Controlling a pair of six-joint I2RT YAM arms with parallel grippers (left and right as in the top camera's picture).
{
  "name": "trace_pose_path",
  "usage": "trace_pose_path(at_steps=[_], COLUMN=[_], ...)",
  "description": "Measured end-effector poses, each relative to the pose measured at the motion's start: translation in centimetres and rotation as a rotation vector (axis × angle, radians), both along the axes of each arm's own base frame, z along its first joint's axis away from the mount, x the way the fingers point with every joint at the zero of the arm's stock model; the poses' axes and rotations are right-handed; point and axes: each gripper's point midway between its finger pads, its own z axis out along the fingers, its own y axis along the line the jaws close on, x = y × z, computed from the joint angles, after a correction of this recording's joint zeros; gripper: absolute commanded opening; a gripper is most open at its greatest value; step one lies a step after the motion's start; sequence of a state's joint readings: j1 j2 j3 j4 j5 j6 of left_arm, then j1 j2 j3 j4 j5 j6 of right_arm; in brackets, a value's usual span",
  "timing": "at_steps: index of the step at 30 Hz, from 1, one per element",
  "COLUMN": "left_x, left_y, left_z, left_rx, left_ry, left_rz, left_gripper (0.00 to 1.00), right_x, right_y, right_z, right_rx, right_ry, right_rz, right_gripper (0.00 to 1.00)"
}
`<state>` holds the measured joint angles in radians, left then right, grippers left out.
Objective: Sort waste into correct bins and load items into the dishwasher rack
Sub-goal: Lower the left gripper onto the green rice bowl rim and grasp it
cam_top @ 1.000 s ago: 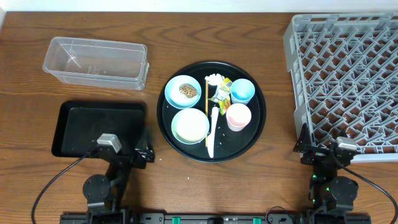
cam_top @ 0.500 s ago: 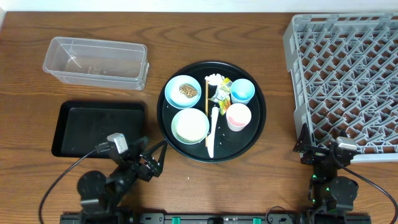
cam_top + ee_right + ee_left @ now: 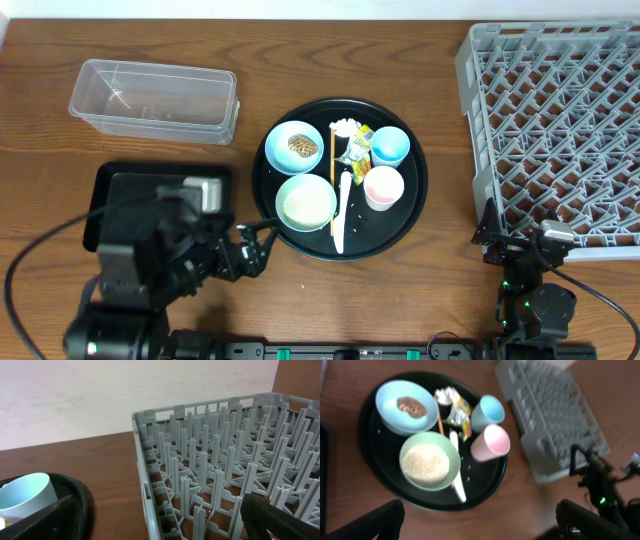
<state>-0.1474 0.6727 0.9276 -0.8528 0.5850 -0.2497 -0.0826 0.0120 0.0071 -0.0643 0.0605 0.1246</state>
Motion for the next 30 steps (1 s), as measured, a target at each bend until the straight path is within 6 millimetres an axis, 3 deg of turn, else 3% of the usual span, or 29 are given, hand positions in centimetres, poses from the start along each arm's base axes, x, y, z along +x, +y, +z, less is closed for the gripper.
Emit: trace_pose_path(at_steps=[6,12,23,30], left_x=[0.3,2.7,4.5,4.7], left_y=[-3.6,-7.2,-8.2,-8.9], left_z=[-2.6,-5.4,-13.8,-18.1], left_rx=[0.187,0.299,0.471,0.565], left_ry=[0.056,0.055,0.28,0.34], left_rz=[-0.155,-0.231,-0.264,-0.35], left_gripper=[0.98,0.98,0.98,0.98], right_x=[0.0,0.0,0.0,0.0], right_y=[0.0,0.0,0.0,0.0], right_z=[0.0,0.0,0.0,0.0], right_rx=[0.0,0.0,0.0,0.0], right_ry=[-0.001,0.0,0.0,0.0], right_rz=[0.0,0.0,0.0,0.0], right_gripper=[0.99,0.99,0.99,0.99])
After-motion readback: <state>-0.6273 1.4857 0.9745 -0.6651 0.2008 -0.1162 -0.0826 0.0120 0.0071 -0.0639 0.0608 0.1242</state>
